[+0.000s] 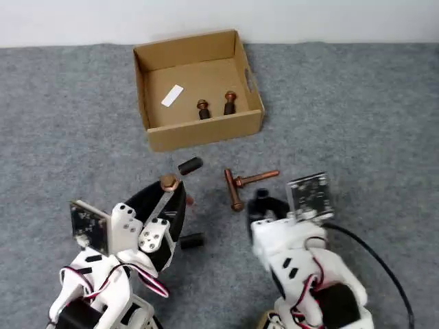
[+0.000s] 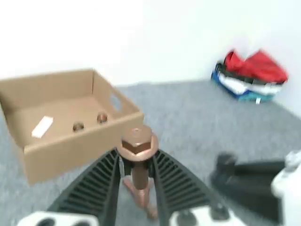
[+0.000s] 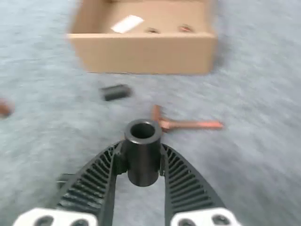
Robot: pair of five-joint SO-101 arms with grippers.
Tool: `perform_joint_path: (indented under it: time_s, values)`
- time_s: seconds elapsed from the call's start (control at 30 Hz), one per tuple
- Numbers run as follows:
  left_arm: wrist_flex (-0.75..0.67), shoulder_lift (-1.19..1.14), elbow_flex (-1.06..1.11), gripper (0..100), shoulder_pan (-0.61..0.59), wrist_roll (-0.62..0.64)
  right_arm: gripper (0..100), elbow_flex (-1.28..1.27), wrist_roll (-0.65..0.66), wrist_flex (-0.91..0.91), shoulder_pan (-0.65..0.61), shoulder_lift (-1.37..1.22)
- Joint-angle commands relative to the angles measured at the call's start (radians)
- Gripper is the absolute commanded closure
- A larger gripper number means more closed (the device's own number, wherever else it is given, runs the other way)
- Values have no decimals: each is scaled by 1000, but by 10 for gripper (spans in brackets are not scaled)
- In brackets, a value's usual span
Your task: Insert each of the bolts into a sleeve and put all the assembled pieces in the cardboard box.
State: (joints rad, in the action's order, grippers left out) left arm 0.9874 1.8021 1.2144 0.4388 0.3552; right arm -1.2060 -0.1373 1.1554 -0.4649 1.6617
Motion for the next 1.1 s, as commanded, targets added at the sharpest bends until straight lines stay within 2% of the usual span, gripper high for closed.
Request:
perform_joint_path:
  time_s: [0.0,0.17,0.27,0.33,0.43,0.57,0.7,0.9,1.07]
  values:
    - [-137,9,-5,996,-3,-9,991,-43,-12,-94,-105,19]
    - [-229,9,-7,996,3,-3,991,-103,-3,-173,-208,19]
    - [-269,6,-24,996,5,0,991,-124,64,-179,-259,19]
    - [-276,5,-38,996,6,49,991,-135,100,-189,-269,19]
    - [-241,5,-47,996,23,98,991,-146,166,-222,-268,19]
    - [-163,8,-51,996,81,104,991,-155,265,-243,-265,19]
    - [-150,6,-53,996,86,103,991,-155,344,-246,-262,19]
    - [-126,5,-47,996,94,101,991,-150,419,-305,-171,19]
    - [-86,5,-45,996,94,101,991,-150,471,-371,-166,19]
